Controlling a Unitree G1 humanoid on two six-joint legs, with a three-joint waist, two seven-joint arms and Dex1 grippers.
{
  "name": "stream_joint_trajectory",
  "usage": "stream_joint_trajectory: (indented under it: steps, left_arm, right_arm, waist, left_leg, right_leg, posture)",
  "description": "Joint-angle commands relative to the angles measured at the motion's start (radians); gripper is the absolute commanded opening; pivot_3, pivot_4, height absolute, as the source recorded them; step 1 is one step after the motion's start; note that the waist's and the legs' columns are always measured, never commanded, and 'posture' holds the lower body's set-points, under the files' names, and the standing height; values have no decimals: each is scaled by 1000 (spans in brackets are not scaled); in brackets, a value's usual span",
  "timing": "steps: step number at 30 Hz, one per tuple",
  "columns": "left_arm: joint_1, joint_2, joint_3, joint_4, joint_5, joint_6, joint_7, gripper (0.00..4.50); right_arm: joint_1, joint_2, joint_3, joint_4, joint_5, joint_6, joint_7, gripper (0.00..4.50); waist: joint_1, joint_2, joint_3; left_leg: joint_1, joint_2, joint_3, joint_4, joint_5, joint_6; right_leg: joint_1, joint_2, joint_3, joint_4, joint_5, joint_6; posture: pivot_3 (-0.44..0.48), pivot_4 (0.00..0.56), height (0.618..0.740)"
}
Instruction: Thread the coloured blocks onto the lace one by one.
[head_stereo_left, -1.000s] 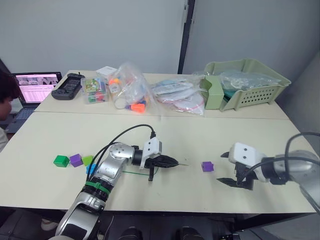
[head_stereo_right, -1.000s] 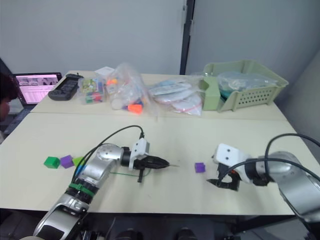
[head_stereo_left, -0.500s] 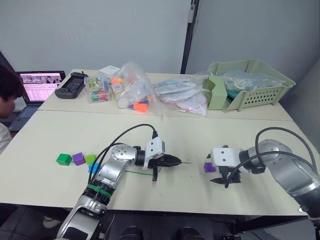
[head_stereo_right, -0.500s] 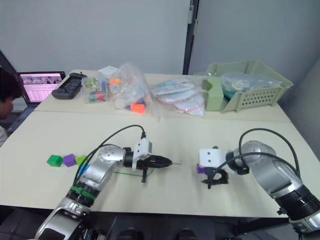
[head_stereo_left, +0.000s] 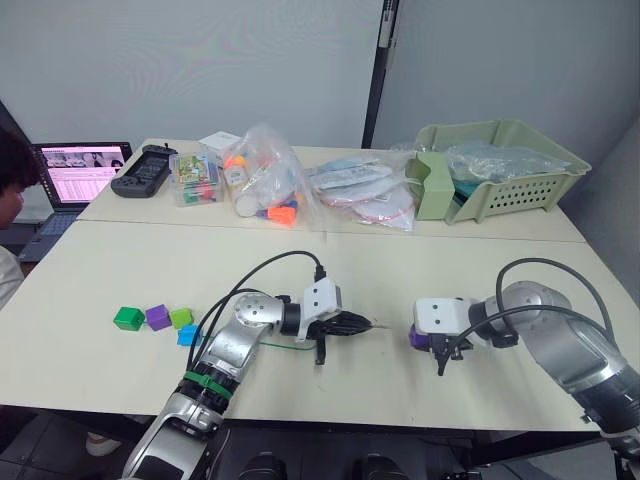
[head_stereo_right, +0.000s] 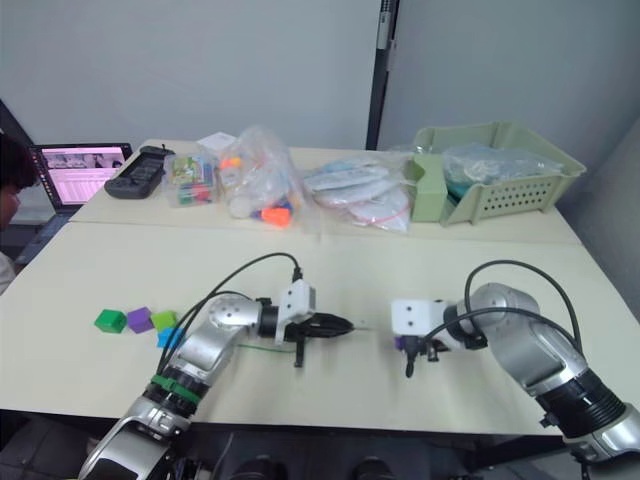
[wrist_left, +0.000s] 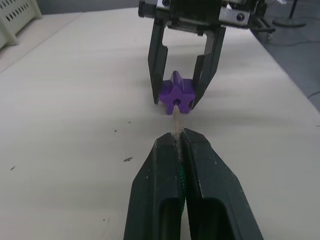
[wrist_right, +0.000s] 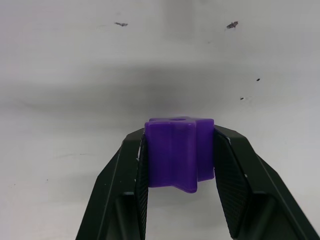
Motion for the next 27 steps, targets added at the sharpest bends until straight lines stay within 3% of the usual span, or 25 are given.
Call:
stream_joint_trajectory:
  steps: [1,25,26,27]
  left_arm:
    - [-19,-36,-27,6,26,-15,21,0]
    - [-49,-141,-43,81,48,-24,69,0]
    - [-56,-153,-42,87,45,-20,73,551]
    - [-62,-161,-45,93,48,-19,72,755]
  right_arm:
    - [-9,19,-40,-59,31,60,-1,1299]
    - [-3,52,-50,-168,97,205,-29,1299]
    - [-5,53,-49,-169,99,208,-32,1299]
    - [-5,54,-47,-170,100,210,-34,1299]
  waist:
    - [0,0,0]
    - [4,0,0]
    - [5,0,0]
    - [6,0,0]
  left_leg:
    - [0,0,0,0,0,0]
    - [0,0,0,0,0,0]
    - [0,0,0,0,0,0]
    - [0,0,0,0,0,0]
  right_leg:
    - [0,0,0,0,0,0]
    - [0,0,0,0,0,0]
    - [0,0,0,0,0,0]
    - [0,0,0,0,0,0]
  posture:
    - [0,150,732]
    - [0,150,732]
    - [0,150,732]
    - [0,150,732]
